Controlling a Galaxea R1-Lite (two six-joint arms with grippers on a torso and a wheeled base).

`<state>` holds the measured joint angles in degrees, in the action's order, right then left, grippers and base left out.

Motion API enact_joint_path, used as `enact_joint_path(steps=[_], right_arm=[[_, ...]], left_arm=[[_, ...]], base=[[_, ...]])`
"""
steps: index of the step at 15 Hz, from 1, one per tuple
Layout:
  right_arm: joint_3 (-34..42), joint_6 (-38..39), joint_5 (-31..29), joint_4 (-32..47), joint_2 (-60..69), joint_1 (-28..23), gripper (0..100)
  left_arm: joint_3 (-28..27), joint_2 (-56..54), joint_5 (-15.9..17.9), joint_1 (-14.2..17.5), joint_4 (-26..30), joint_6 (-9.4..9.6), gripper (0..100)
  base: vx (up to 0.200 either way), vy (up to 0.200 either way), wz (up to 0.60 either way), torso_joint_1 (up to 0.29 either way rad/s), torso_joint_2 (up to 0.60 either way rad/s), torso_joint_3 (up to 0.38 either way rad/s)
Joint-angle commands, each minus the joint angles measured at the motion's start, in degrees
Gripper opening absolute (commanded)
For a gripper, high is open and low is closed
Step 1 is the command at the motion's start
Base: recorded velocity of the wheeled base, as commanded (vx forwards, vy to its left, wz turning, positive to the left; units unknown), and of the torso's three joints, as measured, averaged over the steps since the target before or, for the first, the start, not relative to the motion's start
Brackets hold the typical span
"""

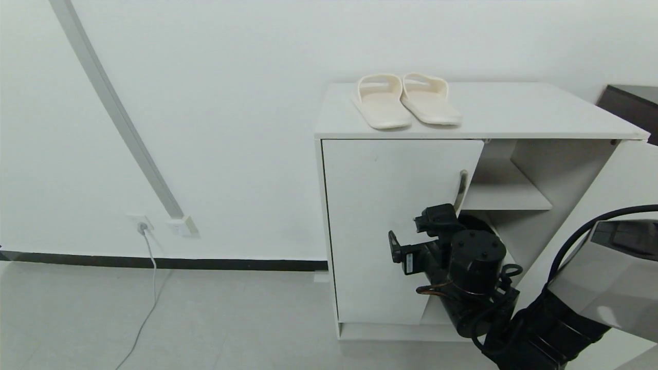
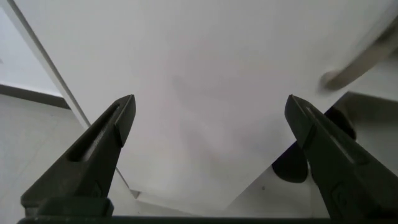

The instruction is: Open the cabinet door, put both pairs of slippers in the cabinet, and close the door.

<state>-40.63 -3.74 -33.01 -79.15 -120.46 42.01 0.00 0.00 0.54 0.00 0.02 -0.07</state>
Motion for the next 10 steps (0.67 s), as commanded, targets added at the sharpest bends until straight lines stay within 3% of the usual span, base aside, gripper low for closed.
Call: enact_joint_path(steps=[1, 10], right_arm=[[0.0, 0.1, 0.1, 0.0, -0.1, 0.0, 100], [0.1, 0.0, 0.1, 0.1, -0.1, 0.0, 100]], left_arm=[[0.0, 0.0, 0.0, 0.0, 0.0, -0.01, 0], [0.0, 0.1, 0.0, 0.0, 0.0, -0.01, 0]], base=[[0.000, 0.000, 0.00, 0.168, -0.48, -0.325], [0.000, 0.000, 0.00, 0.199, -0.51, -0.312]])
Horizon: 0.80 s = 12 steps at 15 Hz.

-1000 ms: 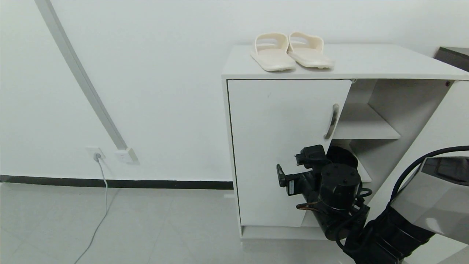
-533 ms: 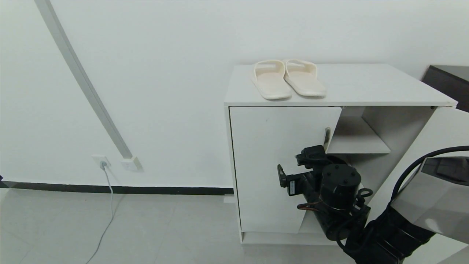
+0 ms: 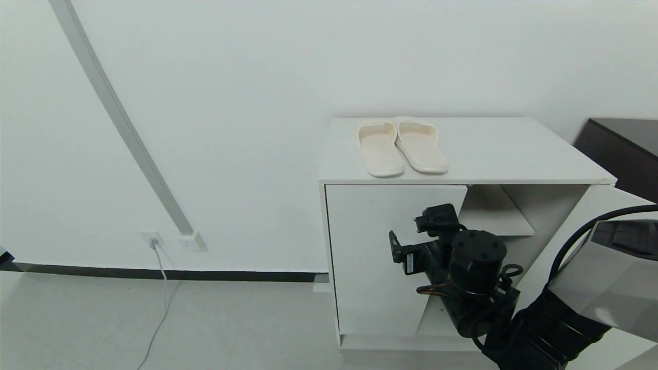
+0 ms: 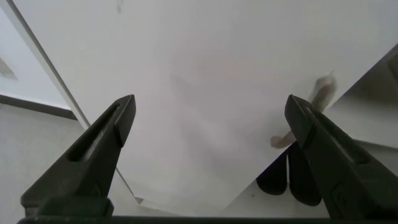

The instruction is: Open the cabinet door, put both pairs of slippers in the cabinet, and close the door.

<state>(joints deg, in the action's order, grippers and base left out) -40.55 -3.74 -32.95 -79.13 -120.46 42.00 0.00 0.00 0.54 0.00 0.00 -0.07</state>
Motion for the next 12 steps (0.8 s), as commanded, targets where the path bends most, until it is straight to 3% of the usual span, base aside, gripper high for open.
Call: enact_joint_path(steps=[1, 12], right_arm=[[0.0, 0.1, 0.0, 0.0, -0.1, 0.0, 100], [-0.2, -0.1, 1.0, -0.1, -0.3, 0.0, 100]], left_arm=[[0.0, 0.0, 0.0, 0.0, 0.0, -0.01, 0], [0.0, 0.0, -0.1, 0.0, 0.0, 0.16, 0]], base=[[0.000, 0.000, 0.00, 0.227, -0.56, -0.320], [0.000, 0.000, 0.00, 0.235, -0.53, -0.298]])
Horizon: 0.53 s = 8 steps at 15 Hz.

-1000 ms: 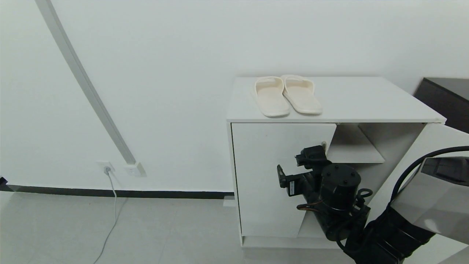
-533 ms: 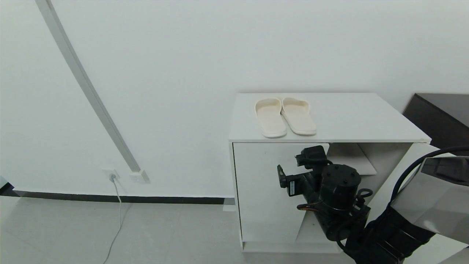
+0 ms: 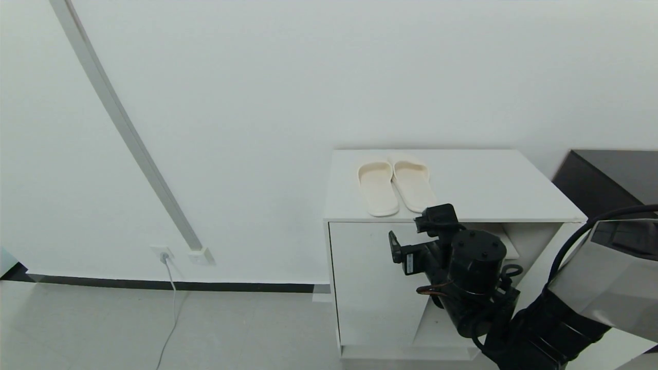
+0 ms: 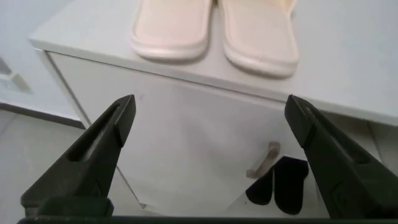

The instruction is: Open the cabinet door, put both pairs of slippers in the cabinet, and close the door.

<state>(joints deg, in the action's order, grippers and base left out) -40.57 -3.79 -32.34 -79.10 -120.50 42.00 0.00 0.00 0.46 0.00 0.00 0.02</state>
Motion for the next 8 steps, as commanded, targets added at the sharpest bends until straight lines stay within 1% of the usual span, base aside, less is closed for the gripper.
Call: enact_joint_path(steps=[1, 3, 4, 5, 6, 8], right_arm=[[0.0, -0.7, 1.5, -0.5, 0.1, 0.0, 100], [-0.3, -3.2, 2.2, -3.2, -0.1, -0.4, 100], [-1.4, -5.3, 3.2, -5.0, -0.1, -1.1, 100], [-3.2, -6.9, 5.3, -4.7, 0.8, -1.4, 100], [-7.0, -6.6, 5.2, 1.1, 2.0, -2.3, 100], [-13.7, -0.9, 5.0, 16.4, 5.1, -2.8, 100]], left_arm=[[0.0, 0.0, 0.0, 0.0, 0.0, 0.06, 0], [0.0, 0.0, 0.0, 0.0, 0.0, 0.06, 0], [0.0, 0.0, 0.0, 0.0, 0.0, 0.15, 0], [0.0, 0.0, 0.1, 0.0, 0.0, 0.15, 0], [0.0, 0.0, 0.1, 0.0, 0.0, 0.24, 0], [0.0, 0.1, 0.1, 0.0, 0.0, 0.24, 0]], base=[[0.000, 0.000, 0.00, 0.188, -0.38, -0.217], [0.000, 0.000, 0.00, 0.056, -0.12, -0.056], [0.000, 0.000, 0.00, 0.000, 0.00, 0.000], [0.000, 0.000, 0.00, 0.000, 0.00, 0.000], [0.000, 0.000, 0.00, 0.000, 0.00, 0.000], [0.000, 0.000, 0.00, 0.000, 0.00, 0.000]])
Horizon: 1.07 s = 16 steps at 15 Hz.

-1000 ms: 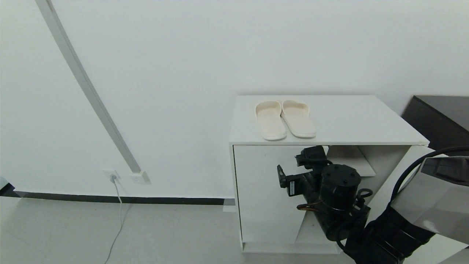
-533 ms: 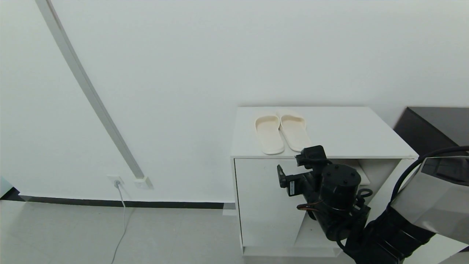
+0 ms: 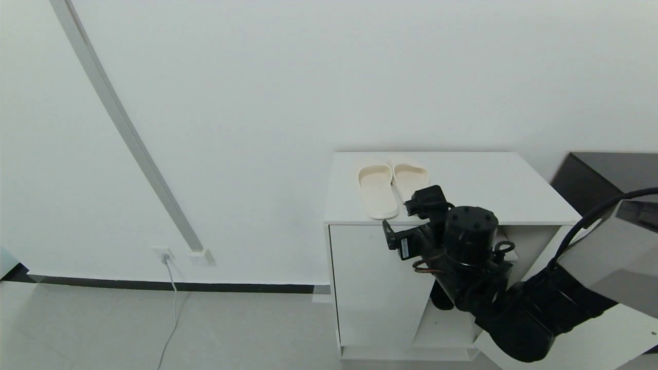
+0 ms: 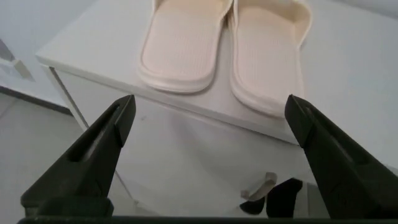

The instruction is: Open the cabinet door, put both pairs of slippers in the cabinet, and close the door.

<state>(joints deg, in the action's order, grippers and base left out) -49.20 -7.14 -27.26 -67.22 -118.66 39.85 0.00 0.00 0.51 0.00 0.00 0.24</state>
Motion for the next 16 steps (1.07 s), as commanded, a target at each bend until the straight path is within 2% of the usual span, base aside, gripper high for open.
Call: enact_joint_path(steps=[1, 2, 4, 8, 16], right_arm=[[-9.2, 6.2, -0.8, 15.1, 5.5, -0.7, 100], [-13.6, 10.2, -1.2, 24.2, 6.8, -0.7, 100], [-18.9, 16.5, -2.1, 34.7, 7.7, -0.7, 100], [-18.2, 17.5, -2.1, 33.5, 5.6, -0.8, 100], [-17.5, 17.3, -2.1, 30.0, 1.8, -1.5, 100]], left_arm=[[0.0, 0.0, 0.0, 0.0, 0.0, 0.02, 0], [0.0, 0.0, 0.0, 0.0, 0.0, 0.02, 0], [0.0, 0.0, 0.0, 0.0, 0.0, 0.02, 0], [0.0, 0.1, 0.0, 0.0, 0.0, -0.07, 0], [0.0, 0.1, 0.0, 0.0, 0.0, -0.16, 0]], base=[[0.000, 0.000, 0.00, 0.000, 0.00, 0.000], [0.000, 0.000, 0.00, 0.000, 0.00, 0.000], [0.000, 0.000, 0.00, 0.000, 0.00, 0.000], [0.000, 0.000, 0.00, 0.000, 0.00, 0.000], [0.200, 0.000, 0.00, 0.004, 0.00, 0.001]])
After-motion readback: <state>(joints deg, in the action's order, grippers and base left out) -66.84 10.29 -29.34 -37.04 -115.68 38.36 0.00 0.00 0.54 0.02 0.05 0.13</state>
